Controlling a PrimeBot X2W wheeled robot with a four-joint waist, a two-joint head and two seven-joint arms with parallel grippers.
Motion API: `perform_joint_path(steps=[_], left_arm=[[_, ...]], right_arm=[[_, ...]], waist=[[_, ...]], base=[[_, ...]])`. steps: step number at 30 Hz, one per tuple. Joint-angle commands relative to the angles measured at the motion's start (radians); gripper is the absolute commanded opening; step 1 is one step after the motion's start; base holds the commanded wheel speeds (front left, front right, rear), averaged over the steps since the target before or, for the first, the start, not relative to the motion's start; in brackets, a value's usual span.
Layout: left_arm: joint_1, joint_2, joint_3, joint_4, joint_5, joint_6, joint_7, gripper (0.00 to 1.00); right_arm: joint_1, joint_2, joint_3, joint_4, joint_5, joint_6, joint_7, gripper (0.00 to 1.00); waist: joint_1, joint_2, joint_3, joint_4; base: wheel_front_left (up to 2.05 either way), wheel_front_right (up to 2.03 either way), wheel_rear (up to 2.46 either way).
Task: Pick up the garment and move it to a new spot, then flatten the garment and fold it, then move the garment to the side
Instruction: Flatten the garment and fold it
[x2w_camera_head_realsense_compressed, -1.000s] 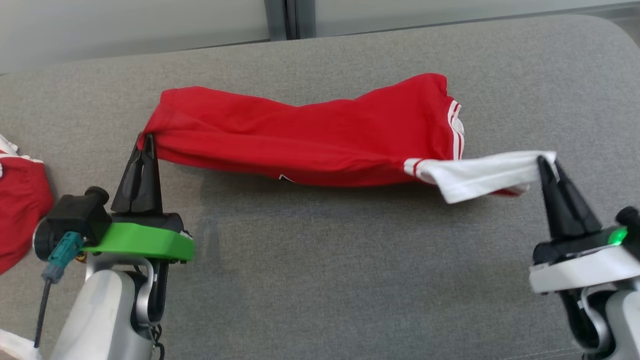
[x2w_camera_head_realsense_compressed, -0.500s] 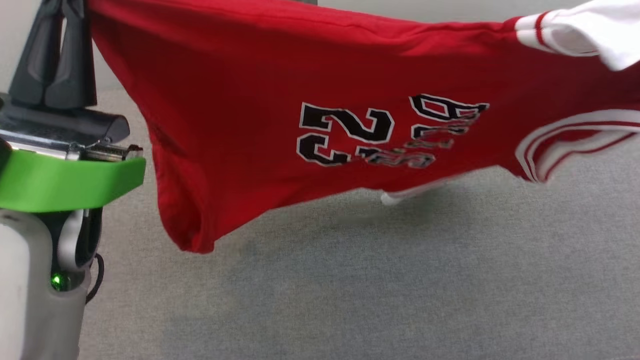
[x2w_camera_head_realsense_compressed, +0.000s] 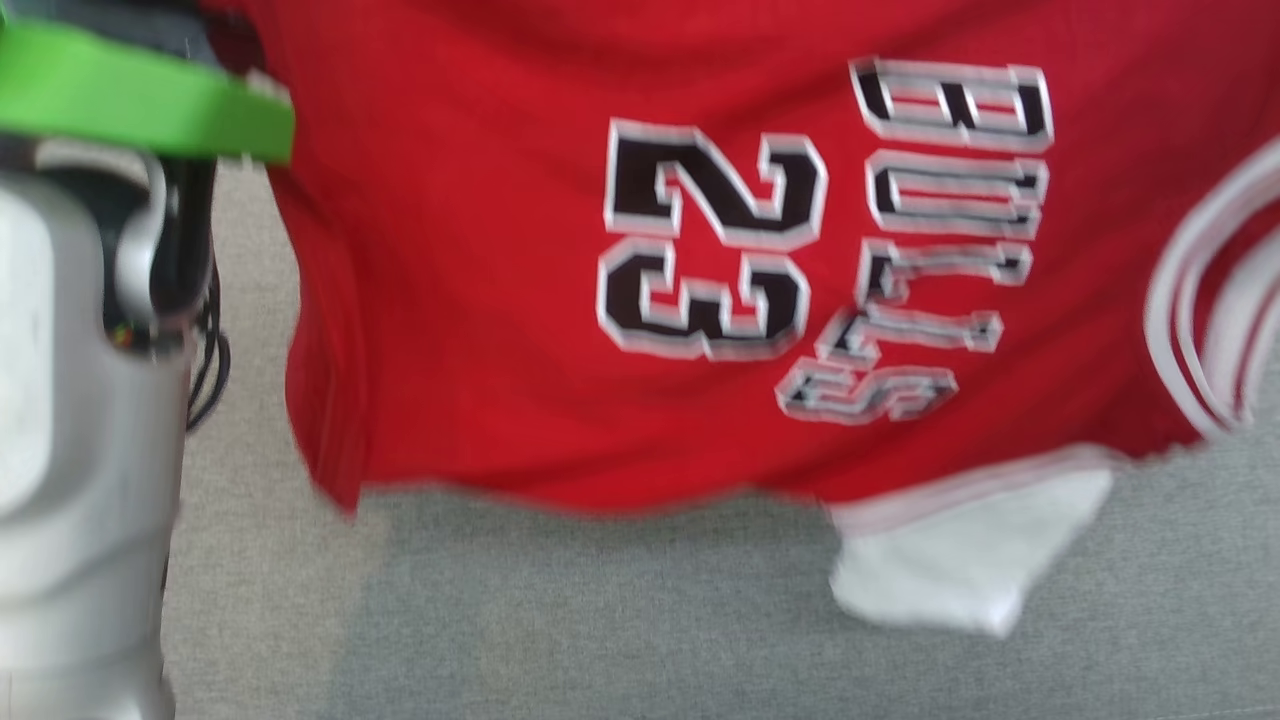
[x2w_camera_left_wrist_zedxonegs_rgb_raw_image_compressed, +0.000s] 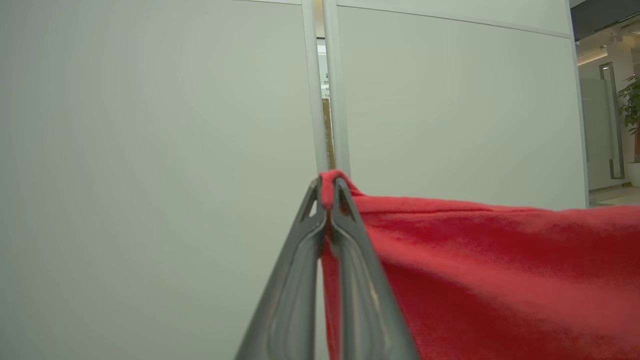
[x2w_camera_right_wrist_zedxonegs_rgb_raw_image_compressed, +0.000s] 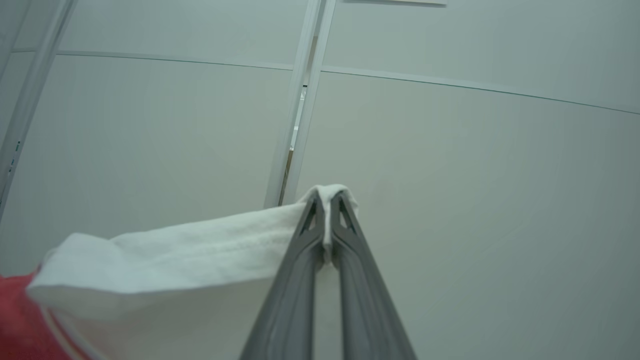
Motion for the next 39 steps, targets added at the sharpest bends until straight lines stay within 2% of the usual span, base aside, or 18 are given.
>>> perform_joint_path(steps=[1,6,8,13,16,21,25,30,34,39], left_arm=[[-0.065,-0.014,0.005,0.062,-0.001,-0.009,-0.029,0.0],[-0.275,-0.07,0.022,0.319,-0.017,-0.033,-0.143,0.0],[-0.346,-0.075,0.022,0.424,-0.012,-0.045,-0.179,0.0],[-0.46,-0.081,0.0,0.657,0.033,-0.038,-0.232,0.0],[-0.454,-0.095,0.013,0.794,0.019,-0.033,-0.247,0.0],[-0.373,-0.134,0.053,1.016,-0.028,-0.026,-0.261,0.0],[-0.304,-0.16,0.081,1.133,-0.061,-0.022,-0.269,0.0],[-0.206,-0.19,0.122,1.156,-0.09,-0.035,-0.269,0.0],[-0.102,-0.202,0.15,1.116,-0.094,-0.057,-0.269,0.0],[0.069,-0.201,0.203,0.999,-0.069,-0.078,-0.269,0.0]], right_arm=[[-0.071,-0.002,0.026,0.052,0.009,-0.002,-0.022,0.0],[-0.318,0.024,0.128,0.256,0.018,-0.001,-0.091,0.0],[-0.401,0.048,0.179,0.337,0.012,-0.001,-0.122,0.0],[-0.539,0.12,0.274,0.568,0.027,-0.001,-0.186,0.0],[-0.553,0.17,0.329,0.705,0.042,-0.001,-0.202,0.0],[-0.488,0.251,0.392,0.93,0.081,-0.001,-0.224,0.0],[-0.413,0.303,0.436,1.037,0.132,-0.001,-0.239,0.0],[-0.27,0.323,0.464,1.051,0.193,-0.001,-0.246,0.0],[-0.096,0.308,0.416,0.943,0.221,-0.001,-0.245,0.0],[0.156,0.288,0.346,0.728,0.198,-0.001,-0.245,0.0]], waist=[[0.0,0.0,0.072,0.018],[0.0,0.0,0.127,0.027],[0.0,0.0,0.137,0.022],[0.0,0.0,0.174,-0.002],[0.0,0.0,0.195,-0.013],[0.0,0.0,0.226,-0.029],[0.0,0.0,0.257,-0.036],[0.0,0.0,0.262,-0.033],[0.0,0.0,0.238,-0.021],[0.0,0.0,0.179,-0.031]], base=[[0.0,0.0,0.0],[0.0,0.0,0.0],[0.0,0.0,0.0],[0.0,0.0,0.0],[0.0,0.0,0.0],[0.0,0.0,0.0],[0.0,0.0,0.0],[0.0,0.0,0.0],[0.0,0.0,0.0],[0.0,0.0,0.0]])
